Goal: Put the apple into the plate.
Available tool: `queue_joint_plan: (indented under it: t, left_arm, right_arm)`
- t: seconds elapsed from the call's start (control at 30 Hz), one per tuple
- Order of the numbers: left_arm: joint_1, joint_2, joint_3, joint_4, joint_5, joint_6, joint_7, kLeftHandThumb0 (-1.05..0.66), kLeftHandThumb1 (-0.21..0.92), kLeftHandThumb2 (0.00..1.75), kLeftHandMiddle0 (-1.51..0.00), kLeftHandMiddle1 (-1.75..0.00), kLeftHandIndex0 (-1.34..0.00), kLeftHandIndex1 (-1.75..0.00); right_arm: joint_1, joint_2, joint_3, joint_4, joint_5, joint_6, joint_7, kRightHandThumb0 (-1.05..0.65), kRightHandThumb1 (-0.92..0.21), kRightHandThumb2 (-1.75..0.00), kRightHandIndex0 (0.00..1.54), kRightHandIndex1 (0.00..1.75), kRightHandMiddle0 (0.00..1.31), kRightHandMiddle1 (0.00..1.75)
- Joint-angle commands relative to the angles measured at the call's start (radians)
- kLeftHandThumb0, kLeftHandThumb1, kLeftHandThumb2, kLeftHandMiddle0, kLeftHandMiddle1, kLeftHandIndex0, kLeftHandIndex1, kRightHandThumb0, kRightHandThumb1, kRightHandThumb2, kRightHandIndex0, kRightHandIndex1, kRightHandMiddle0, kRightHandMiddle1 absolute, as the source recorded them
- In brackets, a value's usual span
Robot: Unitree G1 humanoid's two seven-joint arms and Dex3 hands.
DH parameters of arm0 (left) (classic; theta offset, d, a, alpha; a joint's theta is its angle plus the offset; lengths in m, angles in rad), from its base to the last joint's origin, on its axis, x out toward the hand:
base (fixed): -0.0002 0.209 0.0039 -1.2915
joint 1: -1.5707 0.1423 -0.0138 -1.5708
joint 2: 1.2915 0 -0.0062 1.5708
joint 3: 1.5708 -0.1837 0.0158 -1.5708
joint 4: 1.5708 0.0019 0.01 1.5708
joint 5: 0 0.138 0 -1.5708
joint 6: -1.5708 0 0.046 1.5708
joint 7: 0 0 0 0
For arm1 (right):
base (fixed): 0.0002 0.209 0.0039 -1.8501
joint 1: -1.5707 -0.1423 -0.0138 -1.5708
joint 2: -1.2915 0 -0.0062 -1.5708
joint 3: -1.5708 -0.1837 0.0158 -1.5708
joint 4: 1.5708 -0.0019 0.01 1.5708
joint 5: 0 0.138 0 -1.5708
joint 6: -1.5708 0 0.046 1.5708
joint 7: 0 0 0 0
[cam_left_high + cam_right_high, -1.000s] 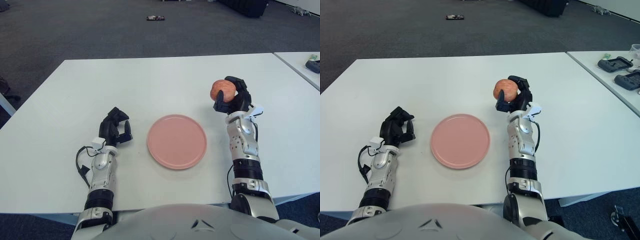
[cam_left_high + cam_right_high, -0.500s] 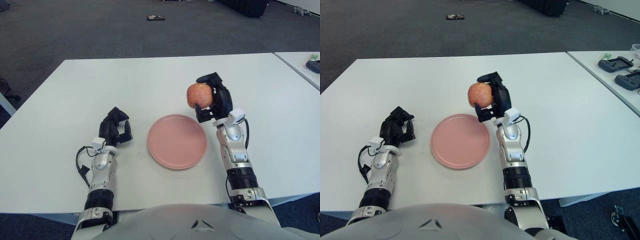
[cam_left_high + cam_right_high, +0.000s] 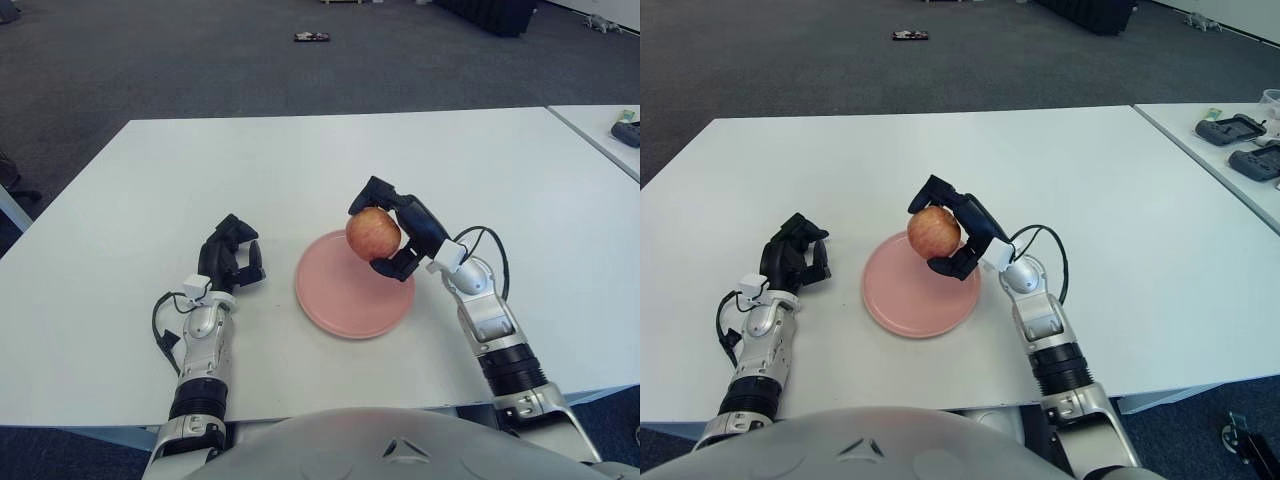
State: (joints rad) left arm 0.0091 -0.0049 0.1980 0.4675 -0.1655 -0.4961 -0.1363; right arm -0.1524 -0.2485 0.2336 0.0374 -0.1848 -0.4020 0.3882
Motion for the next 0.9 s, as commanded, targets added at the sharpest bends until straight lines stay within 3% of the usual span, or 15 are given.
queue_joint_plan:
  t: [0.0,0.27,0.5,0.57,0.63,0.67,0.7,0.73,0.77,0.87]
  left_arm:
    - [0.070,-0.024,0.002,0.059,-0.017,0.004,-0.006,-0.52,0.23,1.43,-1.25,-1.75,-0.68,-1.75]
    - [0.068,-0.023,0.003,0.063,-0.019,0.007,-0.008,-0.52,0.23,1.43,-1.25,-1.75,-0.68,-1.75]
    - [0.067,-0.023,0.004,0.064,-0.023,0.007,-0.011,-0.52,0.23,1.44,-1.25,-1.75,-0.69,-1.75]
    - [0.066,-0.023,0.005,0.065,-0.025,0.006,-0.013,-0.52,0.22,1.44,-1.25,-1.75,-0.69,-1.75]
    - [0.065,-0.023,0.006,0.066,-0.028,0.005,-0.016,-0.52,0.22,1.45,-1.25,-1.75,-0.69,-1.75]
    - [0.065,-0.023,0.006,0.066,-0.029,0.005,-0.017,-0.52,0.22,1.45,-1.25,-1.75,-0.69,-1.75]
    - [0.065,-0.023,0.006,0.066,-0.030,0.007,-0.017,-0.52,0.22,1.45,-1.25,-1.75,-0.69,-1.75]
    - [0.065,-0.023,0.006,0.066,-0.030,0.008,-0.017,-0.52,0.22,1.45,-1.25,-1.75,-0.69,-1.75]
    - [0.065,-0.023,0.006,0.065,-0.030,0.011,-0.016,-0.52,0.22,1.45,-1.25,-1.75,-0.69,-1.75]
    - [0.064,-0.023,0.007,0.063,-0.032,0.016,-0.017,-0.52,0.22,1.45,-1.25,-1.75,-0.69,-1.75]
  right_arm:
    - [-0.035,-0.021,0.019,-0.023,-0.027,-0.011,0.016,0.00,0.10,-1.75,0.97,1.63,0.69,1.75]
    - [-0.029,-0.062,0.048,-0.041,-0.173,-0.032,-0.033,0.00,0.09,-1.75,0.96,1.64,0.68,1.75]
    - [-0.020,-0.089,0.068,-0.073,-0.291,0.003,-0.045,0.00,0.08,-1.75,0.93,1.69,0.68,1.75]
    - [-0.018,-0.102,0.077,-0.083,-0.329,0.023,-0.036,0.00,0.06,-1.72,0.90,1.72,0.70,1.68]
    - [-0.016,-0.112,0.086,-0.090,-0.354,0.044,-0.023,-0.01,-0.05,-1.58,0.81,1.73,0.67,1.60]
    - [-0.016,-0.117,0.091,-0.093,-0.364,0.053,-0.016,-0.01,-0.14,-1.47,0.72,1.74,0.62,1.61]
    - [-0.019,-0.125,0.098,-0.097,-0.376,0.063,-0.005,-0.01,-0.30,-1.29,0.57,1.74,0.53,1.61]
    - [-0.020,-0.130,0.102,-0.101,-0.384,0.071,0.003,-0.19,-0.27,-1.27,0.37,1.58,0.34,1.57]
    - [-0.023,-0.138,0.108,-0.104,-0.397,0.074,0.009,-0.25,-0.26,-1.27,0.29,1.52,0.27,1.55]
    - [-0.027,-0.161,0.126,-0.121,-0.444,0.082,0.017,-0.50,-0.26,-1.21,0.10,1.00,0.09,1.33]
